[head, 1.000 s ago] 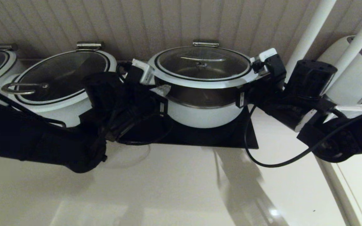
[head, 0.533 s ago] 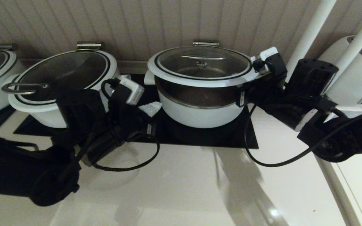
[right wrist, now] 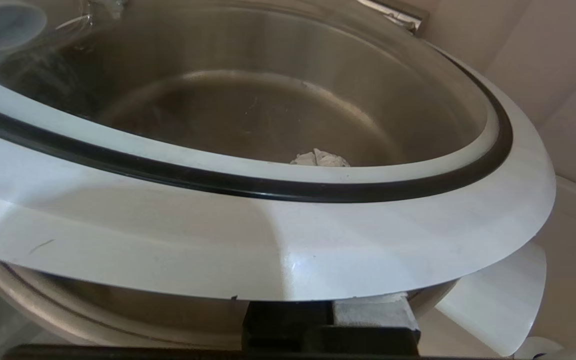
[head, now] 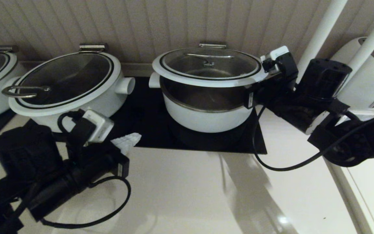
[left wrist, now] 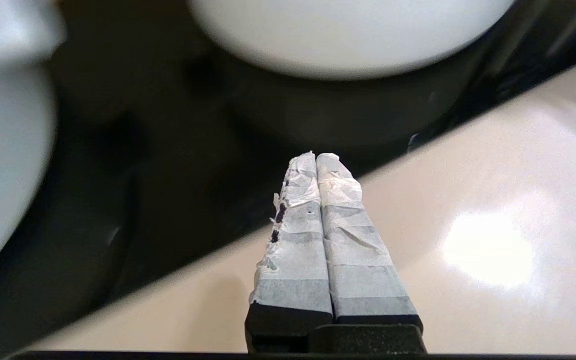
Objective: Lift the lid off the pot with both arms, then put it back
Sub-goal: Open the pot lid completely
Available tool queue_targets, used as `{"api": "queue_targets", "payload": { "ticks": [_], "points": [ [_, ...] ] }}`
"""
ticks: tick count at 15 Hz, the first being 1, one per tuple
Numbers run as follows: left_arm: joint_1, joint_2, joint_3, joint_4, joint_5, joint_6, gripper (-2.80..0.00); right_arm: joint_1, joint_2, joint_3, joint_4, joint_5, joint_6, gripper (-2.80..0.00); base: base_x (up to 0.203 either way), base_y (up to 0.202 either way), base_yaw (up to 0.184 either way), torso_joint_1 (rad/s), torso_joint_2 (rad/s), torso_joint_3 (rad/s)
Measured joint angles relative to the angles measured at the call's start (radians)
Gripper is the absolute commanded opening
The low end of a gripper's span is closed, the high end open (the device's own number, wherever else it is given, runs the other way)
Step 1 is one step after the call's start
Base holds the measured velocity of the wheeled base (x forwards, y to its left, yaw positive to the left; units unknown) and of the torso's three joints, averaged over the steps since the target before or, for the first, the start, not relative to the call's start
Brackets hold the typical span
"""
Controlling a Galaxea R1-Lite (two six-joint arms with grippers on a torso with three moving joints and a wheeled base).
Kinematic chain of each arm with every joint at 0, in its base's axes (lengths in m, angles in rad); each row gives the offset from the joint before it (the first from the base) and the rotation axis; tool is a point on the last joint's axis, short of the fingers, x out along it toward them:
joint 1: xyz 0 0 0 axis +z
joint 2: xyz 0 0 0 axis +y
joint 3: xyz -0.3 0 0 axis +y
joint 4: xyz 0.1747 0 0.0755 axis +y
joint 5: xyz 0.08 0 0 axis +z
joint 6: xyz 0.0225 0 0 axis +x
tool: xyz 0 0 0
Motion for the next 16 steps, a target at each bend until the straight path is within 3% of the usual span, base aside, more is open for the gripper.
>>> {"api": "queue_targets", "payload": {
  "ticks": [4, 8, 12, 16],
  "points": [
    [0.123, -0.132, 0.148, 0.011, 0.000, -0.003, -2.80, 0.000, 0.000, -0.006, 0.000, 0.000, 0.000, -2.80, 0.000, 0.000, 0.000, 0.000, 0.00, 0.000],
    [0.201, -0.318, 0.309, 0.098, 0.005, -0.023, -2.80, 0.000, 0.002, -0.014, 0.000, 0.000, 0.000, -2.80, 0.000, 0.000, 0.000, 0.000, 0.00, 0.000],
    [0.236, -0.474, 0.356, 0.180, 0.102, -0.122, -2.80, 0.000, 0.002, -0.015, 0.000, 0.000, 0.000, -2.80, 0.000, 0.000, 0.000, 0.000, 0.00, 0.000],
    [0.245, -0.622, 0.360, 0.284, 0.163, -0.149, -2.80, 0.000, 0.001, -0.015, -0.003, 0.000, 0.000, -2.80, 0.000, 0.000, 0.000, 0.000, 0.00, 0.000]
  ]
}}
